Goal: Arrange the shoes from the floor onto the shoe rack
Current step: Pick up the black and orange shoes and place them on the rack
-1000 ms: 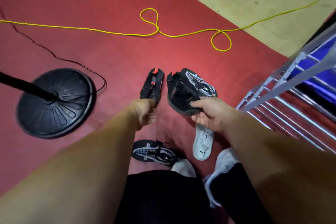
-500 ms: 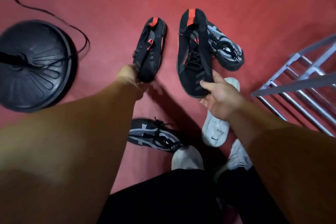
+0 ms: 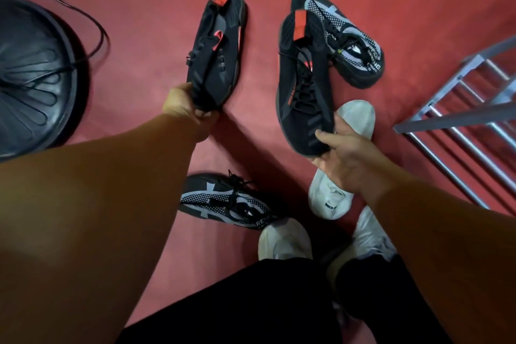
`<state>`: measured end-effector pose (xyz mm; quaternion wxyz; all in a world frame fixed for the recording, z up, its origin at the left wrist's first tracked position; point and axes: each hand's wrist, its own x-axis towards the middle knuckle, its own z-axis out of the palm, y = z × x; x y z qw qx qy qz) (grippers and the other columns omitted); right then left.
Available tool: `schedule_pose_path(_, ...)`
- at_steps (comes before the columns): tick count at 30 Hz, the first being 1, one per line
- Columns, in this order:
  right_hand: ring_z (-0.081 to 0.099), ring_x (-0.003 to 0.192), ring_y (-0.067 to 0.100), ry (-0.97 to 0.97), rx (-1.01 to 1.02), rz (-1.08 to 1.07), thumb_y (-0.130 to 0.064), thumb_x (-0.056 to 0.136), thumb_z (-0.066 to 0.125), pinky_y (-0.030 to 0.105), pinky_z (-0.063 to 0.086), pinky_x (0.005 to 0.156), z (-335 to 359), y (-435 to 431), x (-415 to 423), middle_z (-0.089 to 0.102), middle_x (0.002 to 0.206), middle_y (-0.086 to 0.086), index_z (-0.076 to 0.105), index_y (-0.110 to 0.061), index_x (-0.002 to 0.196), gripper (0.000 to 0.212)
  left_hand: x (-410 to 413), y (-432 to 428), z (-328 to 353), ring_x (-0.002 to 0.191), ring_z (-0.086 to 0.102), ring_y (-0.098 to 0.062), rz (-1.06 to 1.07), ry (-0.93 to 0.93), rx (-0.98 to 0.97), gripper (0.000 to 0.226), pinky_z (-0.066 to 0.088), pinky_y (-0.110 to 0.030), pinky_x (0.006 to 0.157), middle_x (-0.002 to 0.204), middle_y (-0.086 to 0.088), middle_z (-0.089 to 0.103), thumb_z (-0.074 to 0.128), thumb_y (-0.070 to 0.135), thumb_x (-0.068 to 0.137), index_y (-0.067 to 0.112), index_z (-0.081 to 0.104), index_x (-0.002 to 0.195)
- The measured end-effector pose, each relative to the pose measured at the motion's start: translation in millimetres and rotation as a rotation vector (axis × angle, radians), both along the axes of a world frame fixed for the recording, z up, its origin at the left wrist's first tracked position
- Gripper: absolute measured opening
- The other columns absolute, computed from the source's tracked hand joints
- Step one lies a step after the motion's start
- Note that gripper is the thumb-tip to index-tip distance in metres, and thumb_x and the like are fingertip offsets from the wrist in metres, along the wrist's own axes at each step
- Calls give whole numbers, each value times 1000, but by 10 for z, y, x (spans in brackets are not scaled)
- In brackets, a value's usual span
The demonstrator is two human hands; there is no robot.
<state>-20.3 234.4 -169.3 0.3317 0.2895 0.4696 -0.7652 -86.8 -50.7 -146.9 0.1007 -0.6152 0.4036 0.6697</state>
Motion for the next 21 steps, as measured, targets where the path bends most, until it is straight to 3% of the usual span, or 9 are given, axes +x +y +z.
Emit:
schedule_pose_path(3, 64, 127, 20, 6, -13, 0, 2, 103, 44, 48, 49, 106, -24, 3, 25, 65, 140, -1, 54, -32, 144, 55, 4, -33, -39, 52, 46, -15, -49, -5, -38, 17, 57, -31, 85, 72, -3, 48, 61, 22, 97, 12, 55, 84)
schedule_pose_path(6, 62, 129, 21, 0, -43, -27, 3, 103, 43, 49, 49, 107, -12, -15, 41, 64, 141, 1, 54, -31, 145, 55, -8, -71, -36, 58, 57, -16, -146, -7, -97, 13, 60, -26, 60, 78, -6, 56, 66, 15, 95, 9, 57, 89)
schedule_pose_path(10, 62, 129, 26, -36, -32, -103, 7, 100, 39, 55, 52, 101, 116, -58, 21, 64, 141, 3, 55, -30, 144, 59, -64, -83, 79, 60, 61, -19, -209, 36, -132, 6, 57, -28, 53, 87, -10, 62, 62, 9, 95, 7, 58, 91)
schedule_pose_path(12, 64, 125, 28, -75, 15, -130, 4, 101, 38, 57, 55, 94, 241, -86, -12, 67, 137, 3, 57, -32, 141, 57, -90, -40, 213, 55, 61, -21, -275, 56, -163, 4, 60, -31, 57, 85, -11, 63, 61, 8, 93, 7, 59, 90)
schedule_pose_path(14, 65, 121, 28, -128, 93, -142, -3, 104, 39, 52, 58, 87, 394, -108, -45, 68, 134, 2, 57, -34, 141, 52, -103, -10, 396, 64, 64, -27, -326, 77, -209, 2, 64, -37, 70, 85, -13, 64, 62, 5, 91, 4, 60, 90)
schedule_pose_path(15, 66, 119, 28, -142, 132, -140, -5, 104, 39, 49, 58, 84, 481, -113, -58, 68, 133, 1, 57, -34, 141, 49, -107, -5, 504, 65, 65, -28, -339, 88, -227, 4, 64, -39, 70, 87, -15, 65, 62, 4, 90, 2, 62, 93)
schedule_pose_path(18, 70, 106, 29, -154, 248, -142, -9, 104, 43, 43, 58, 79, 825, -115, -97, 72, 125, 9, 62, -21, 131, 36, -92, -1, 944, 55, 65, -27, -410, 105, -302, 10, 63, -35, 53, 83, -16, 66, 63, 3, 86, 3, 64, 96)
schedule_pose_path(21, 72, 88, 29, -146, 365, -49, -8, 102, 47, 40, 58, 70, 1301, -112, -81, 74, 111, 16, 63, -7, 119, 24, -28, -2, 1456, 51, 59, -25, -538, 114, -399, 6, 58, -29, 50, 73, -14, 63, 66, 8, 83, 5, 66, 88)
